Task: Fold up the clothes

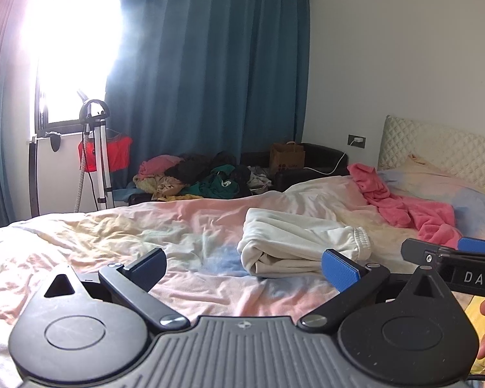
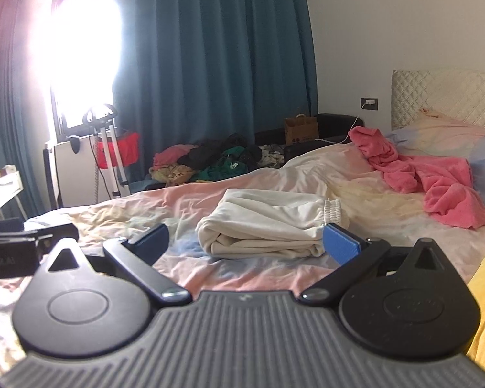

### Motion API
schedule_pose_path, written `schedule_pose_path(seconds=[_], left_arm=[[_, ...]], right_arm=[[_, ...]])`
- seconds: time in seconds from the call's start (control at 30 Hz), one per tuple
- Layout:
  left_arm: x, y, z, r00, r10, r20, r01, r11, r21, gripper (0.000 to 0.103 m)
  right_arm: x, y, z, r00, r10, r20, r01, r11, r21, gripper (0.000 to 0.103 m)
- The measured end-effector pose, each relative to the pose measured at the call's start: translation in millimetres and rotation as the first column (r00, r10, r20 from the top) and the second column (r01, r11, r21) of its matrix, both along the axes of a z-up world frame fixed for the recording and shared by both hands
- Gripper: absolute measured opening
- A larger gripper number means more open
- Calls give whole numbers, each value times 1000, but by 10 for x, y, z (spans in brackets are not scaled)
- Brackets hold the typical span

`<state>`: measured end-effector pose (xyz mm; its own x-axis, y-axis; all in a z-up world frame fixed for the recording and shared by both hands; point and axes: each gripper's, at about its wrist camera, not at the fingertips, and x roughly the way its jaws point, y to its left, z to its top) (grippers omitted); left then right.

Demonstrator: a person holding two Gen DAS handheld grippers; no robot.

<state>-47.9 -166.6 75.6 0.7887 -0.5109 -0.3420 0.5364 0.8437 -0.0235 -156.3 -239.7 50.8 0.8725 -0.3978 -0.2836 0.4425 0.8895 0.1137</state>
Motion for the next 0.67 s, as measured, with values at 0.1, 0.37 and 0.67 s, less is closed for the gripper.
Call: schedule_pose_path(seconds=[0.1, 0.37, 0.67], left_arm=[[13, -1, -7, 1000, 6, -5, -6, 1000, 0, 103], [9, -18, 3, 1000, -1, -3, 1, 1000, -2, 103], [-4, -28, -6, 1000, -7, 0, 7, 1000, -5, 103]], right_arm=[[-2, 5, 8, 1000, -4, 1, 4, 1000, -6, 103], [12, 11, 44, 1000, 2, -9, -2, 1000, -3, 103], [38, 16, 73, 1000, -7, -16, 7, 1000, -6, 103]])
